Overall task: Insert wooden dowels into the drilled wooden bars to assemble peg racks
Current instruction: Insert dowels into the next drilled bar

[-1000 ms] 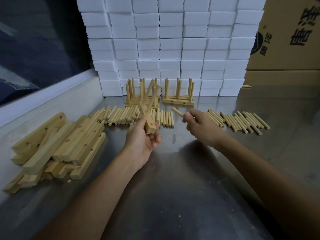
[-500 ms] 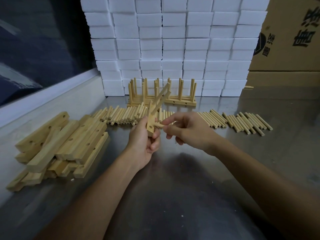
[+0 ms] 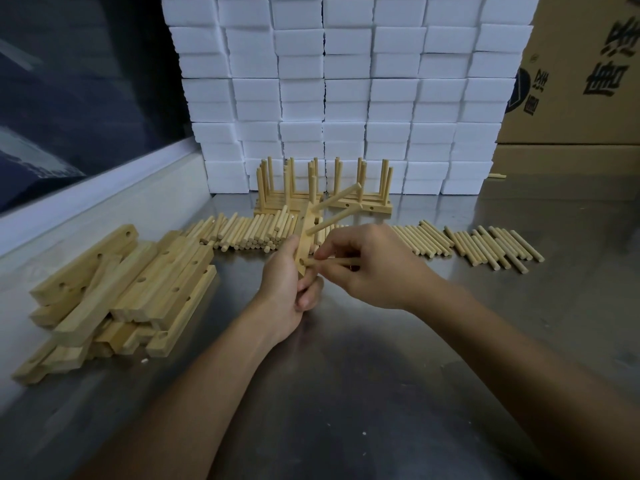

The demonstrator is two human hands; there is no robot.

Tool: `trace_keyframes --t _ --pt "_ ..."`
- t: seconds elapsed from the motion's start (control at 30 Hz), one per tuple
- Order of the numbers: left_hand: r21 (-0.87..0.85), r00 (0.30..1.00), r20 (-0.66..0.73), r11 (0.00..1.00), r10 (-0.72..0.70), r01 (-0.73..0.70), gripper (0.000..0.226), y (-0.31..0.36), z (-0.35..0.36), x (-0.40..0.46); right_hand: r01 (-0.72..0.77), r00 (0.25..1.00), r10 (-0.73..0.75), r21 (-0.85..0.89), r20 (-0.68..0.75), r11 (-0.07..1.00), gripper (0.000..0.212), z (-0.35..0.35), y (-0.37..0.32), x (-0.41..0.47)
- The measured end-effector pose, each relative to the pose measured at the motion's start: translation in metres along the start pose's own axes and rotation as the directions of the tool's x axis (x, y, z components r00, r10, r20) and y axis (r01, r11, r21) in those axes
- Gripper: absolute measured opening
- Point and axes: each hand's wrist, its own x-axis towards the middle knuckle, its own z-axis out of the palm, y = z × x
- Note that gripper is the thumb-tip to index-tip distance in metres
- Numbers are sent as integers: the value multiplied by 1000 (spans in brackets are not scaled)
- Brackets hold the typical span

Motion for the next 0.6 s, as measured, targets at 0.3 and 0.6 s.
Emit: trace_keyframes --t 0.3,0.6 --pt "64 999 47 998 -3 0 52 -1 -1 1 147 989 -149 -192 3 970 7 -5 -9 -1" --pt "102 997 70 995 10 -17 49 -3 0 0 114 993 -108 -205 38 972 12 -9 -13 0"
